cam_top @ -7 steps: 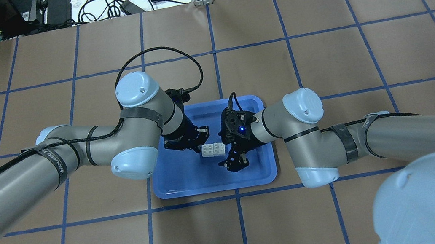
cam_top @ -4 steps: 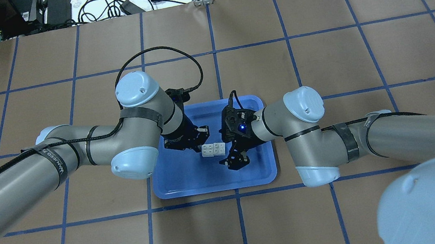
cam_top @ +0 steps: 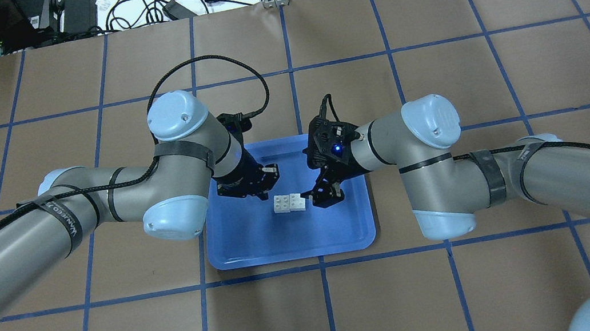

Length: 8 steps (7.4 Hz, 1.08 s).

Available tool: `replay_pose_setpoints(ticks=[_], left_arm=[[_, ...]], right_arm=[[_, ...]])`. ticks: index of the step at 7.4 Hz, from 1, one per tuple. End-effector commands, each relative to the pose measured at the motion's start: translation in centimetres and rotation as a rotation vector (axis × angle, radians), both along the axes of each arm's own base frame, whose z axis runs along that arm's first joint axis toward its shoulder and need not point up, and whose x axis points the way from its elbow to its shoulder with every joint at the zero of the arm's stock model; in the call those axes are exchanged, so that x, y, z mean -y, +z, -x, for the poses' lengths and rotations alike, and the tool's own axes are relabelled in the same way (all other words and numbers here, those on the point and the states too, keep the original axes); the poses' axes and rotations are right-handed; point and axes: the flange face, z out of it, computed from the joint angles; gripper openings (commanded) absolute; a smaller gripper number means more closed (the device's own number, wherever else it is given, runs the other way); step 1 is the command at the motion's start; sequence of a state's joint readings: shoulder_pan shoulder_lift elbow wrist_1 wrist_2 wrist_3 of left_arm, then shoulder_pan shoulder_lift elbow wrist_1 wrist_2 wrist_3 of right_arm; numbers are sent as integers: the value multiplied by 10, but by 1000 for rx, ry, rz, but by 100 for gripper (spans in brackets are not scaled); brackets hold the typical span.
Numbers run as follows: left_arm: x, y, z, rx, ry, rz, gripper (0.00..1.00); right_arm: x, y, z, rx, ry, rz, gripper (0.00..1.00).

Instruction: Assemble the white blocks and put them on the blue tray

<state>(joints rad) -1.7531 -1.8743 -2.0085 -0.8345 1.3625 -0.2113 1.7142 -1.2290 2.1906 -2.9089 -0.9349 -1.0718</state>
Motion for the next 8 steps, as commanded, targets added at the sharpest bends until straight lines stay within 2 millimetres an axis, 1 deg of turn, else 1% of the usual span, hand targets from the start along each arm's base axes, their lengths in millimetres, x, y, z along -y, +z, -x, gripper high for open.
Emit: replay_pose_setpoints(ticks=[1, 2, 3, 4, 5, 6, 7, 8], left_arm=[[26, 43, -21, 12, 35, 20, 11], [44, 82, -39, 70, 49, 2, 12], [60, 124, -52, 95, 16, -11, 30], [66, 149, -79, 124, -38, -32, 41], [64, 172, -123, 188, -72, -33, 46], [59, 196, -151, 187, -29, 2, 75], [51, 211, -158, 187, -15, 4, 100], [44, 234, -154, 192, -21, 15, 100]], right_arm=[[34, 41, 27, 55, -270, -110, 100], [52, 58, 33, 36, -451, -209, 100], [68, 76, 37, 10, -543, -297, 100], [86, 97, 43, -67, -624, -394, 100], [101, 122, 50, -140, -761, -515, 100], [110, 150, 57, -218, -887, -599, 100], [106, 174, 71, -306, -941, -655, 100], [95, 198, 101, -340, -1022, -702, 100]])
